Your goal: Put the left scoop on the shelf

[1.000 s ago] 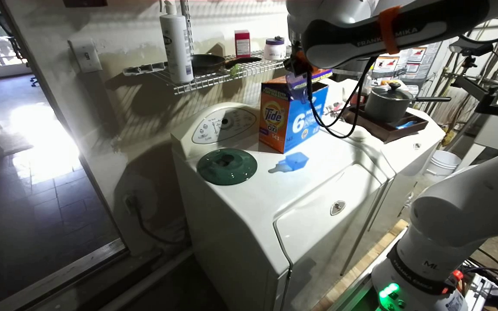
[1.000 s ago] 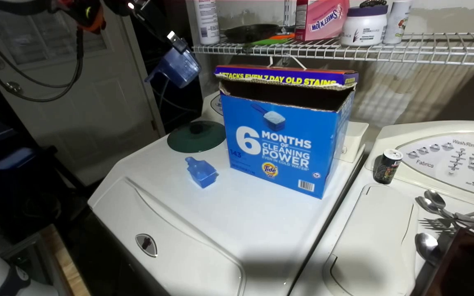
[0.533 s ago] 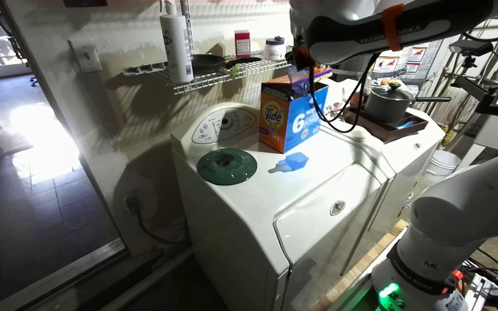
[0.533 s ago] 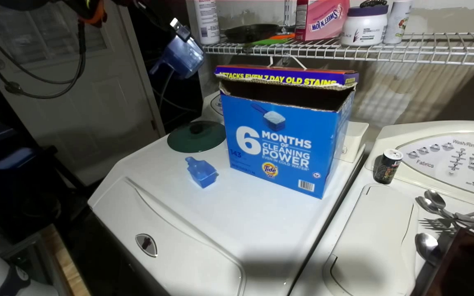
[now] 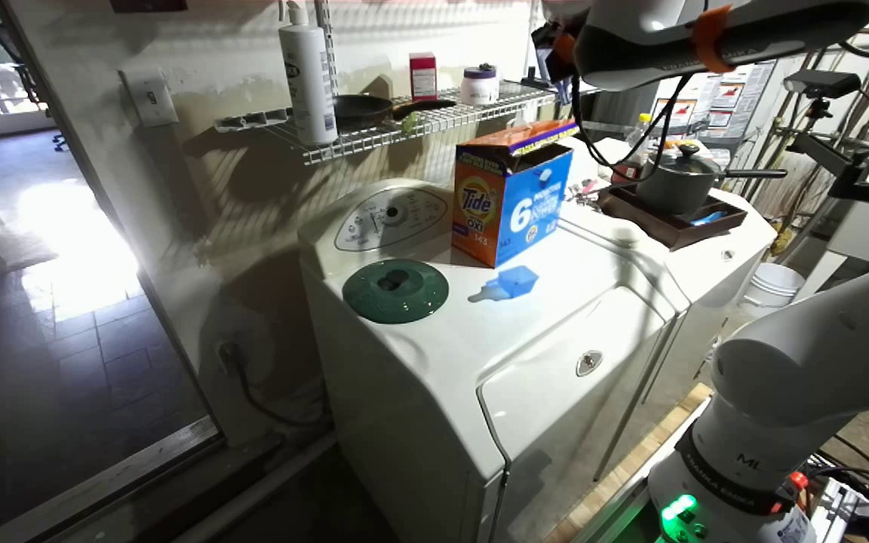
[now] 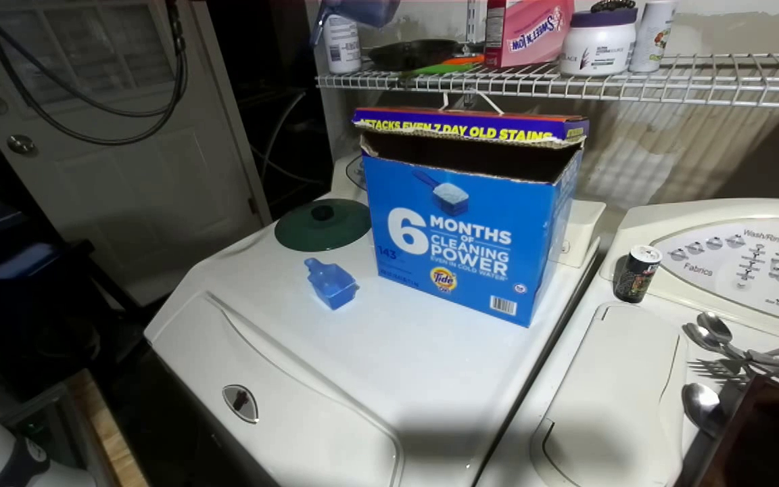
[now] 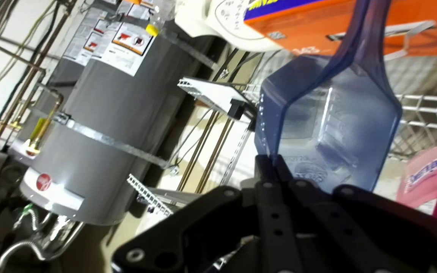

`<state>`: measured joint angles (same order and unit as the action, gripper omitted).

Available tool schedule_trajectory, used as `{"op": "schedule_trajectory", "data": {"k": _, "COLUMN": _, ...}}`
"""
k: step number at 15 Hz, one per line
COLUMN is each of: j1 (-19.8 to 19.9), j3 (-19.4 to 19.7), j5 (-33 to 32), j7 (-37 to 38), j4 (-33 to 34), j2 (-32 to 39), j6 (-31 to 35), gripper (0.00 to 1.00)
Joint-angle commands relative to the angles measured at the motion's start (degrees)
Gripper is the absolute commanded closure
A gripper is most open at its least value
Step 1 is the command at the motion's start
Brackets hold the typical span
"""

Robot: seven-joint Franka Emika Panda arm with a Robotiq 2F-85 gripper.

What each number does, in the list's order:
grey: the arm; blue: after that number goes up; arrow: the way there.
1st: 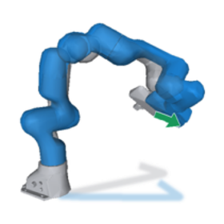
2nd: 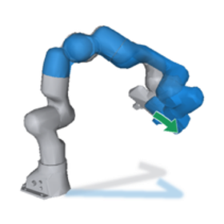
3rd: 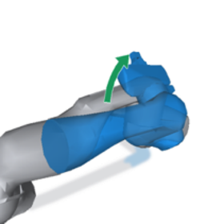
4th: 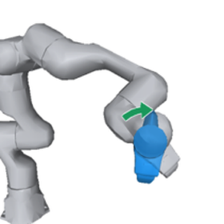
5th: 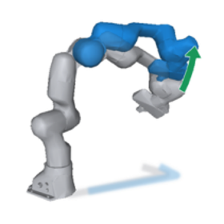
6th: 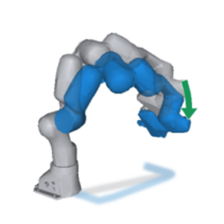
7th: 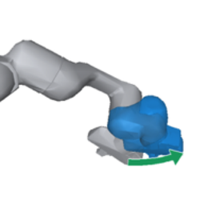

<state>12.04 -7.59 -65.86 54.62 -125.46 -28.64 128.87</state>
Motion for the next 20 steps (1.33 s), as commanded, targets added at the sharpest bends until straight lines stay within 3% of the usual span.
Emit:
{"op": "schedule_trajectory", "data": {"k": 1, "j1": 0.66, "j3": 2.42, "j5": -14.51, "j7": 12.96, "j4": 1.44, "j2": 2.39, "j6": 2.79, "gripper": 0.99}}
{"op": "schedule_trajectory", "data": {"k": 3, "j1": -0.97, "j3": 4.66, "j5": -19.30, "j7": 17.90, "j4": 2.03, "j2": 3.74, "j6": 1.88, "gripper": 0.99}}
{"op": "schedule_trajectory", "data": {"k": 4, "j1": -3.40, "j3": 5.58, "j5": -15.63, "j7": 13.10, "j4": 0.24, "j2": 1.56, "j6": -0.06, "gripper": 0.98}}
{"op": "schedule_trajectory", "data": {"k": 9, "j1": -3.77, "j3": 6.64, "j5": -17.90, "j7": 15.98, "j4": 0.92, "j2": 2.97, "j6": 0.09, "gripper": 0.99}}
{"op": "schedule_trajectory", "data": {"k": 16, "j1": -3.48, "j3": 11.92, "j5": -27.33, "j7": 24.19, "j4": 8.34, "j2": 10.39, "j6": 2.23, "gripper": 0.99}}
{"op": "schedule_trajectory", "data": {"k": 20, "j1": -4.14, "j3": 13.86, "j5": -28.46, "j7": 30.00, "j4": 13.39, "j2": 16.23, "j6": 3.03, "gripper": 0.99}}
